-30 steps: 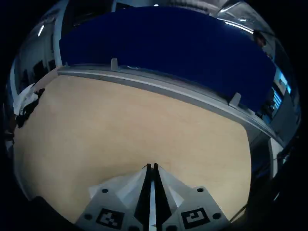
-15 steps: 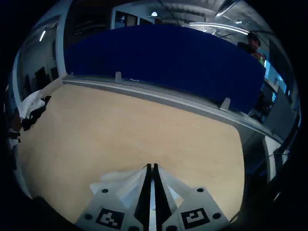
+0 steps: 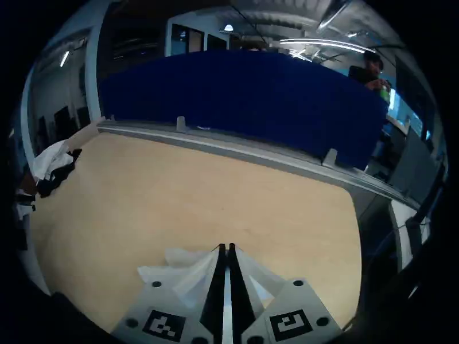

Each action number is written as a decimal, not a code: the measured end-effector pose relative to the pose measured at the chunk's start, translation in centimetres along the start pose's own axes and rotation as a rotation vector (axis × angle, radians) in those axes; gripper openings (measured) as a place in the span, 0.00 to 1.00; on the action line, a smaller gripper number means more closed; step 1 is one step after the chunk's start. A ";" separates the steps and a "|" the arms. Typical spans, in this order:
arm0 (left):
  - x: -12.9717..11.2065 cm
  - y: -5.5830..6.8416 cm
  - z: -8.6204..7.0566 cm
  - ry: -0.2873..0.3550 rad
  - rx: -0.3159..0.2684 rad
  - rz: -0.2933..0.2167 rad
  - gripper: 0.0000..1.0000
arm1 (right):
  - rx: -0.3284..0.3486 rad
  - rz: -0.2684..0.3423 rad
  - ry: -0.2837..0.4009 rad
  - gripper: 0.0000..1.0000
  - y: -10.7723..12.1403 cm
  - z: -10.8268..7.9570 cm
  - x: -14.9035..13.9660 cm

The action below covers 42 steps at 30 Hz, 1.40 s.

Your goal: Fold towel

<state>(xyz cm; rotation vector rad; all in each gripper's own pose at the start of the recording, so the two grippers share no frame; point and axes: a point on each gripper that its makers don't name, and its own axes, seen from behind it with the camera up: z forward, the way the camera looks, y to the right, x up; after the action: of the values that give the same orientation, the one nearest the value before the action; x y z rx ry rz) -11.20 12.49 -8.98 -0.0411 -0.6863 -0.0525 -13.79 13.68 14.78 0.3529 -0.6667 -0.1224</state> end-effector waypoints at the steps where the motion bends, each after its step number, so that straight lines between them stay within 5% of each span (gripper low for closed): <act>1: 0.0 0.0 -0.1 0.001 -0.001 0.001 0.98 | 0.001 0.004 0.006 0.04 0.0 -0.2 0.3; 14: 0.5 0.2 -1.0 0.018 -0.013 0.014 0.98 | 0.000 -0.002 0.068 0.04 0.6 -2.2 3.7; 25: 0.5 0.5 -1.5 0.025 -0.013 0.026 0.98 | 0.021 -0.033 0.084 0.04 0.6 -1.9 5.2; 33: 0.3 0.4 -2.1 0.029 -0.001 0.027 0.98 | 0.036 -0.043 0.076 0.04 0.3 -1.3 4.7; 42: 0.0 0.5 -2.4 0.030 -0.001 0.031 0.98 | 0.057 -0.040 0.033 0.04 0.1 -2.1 1.0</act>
<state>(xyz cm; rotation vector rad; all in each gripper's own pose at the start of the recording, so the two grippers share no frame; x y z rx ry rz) -9.63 12.87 -10.85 -0.0520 -0.6555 -0.0233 -11.69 14.15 13.82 0.4220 -0.6320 -0.1358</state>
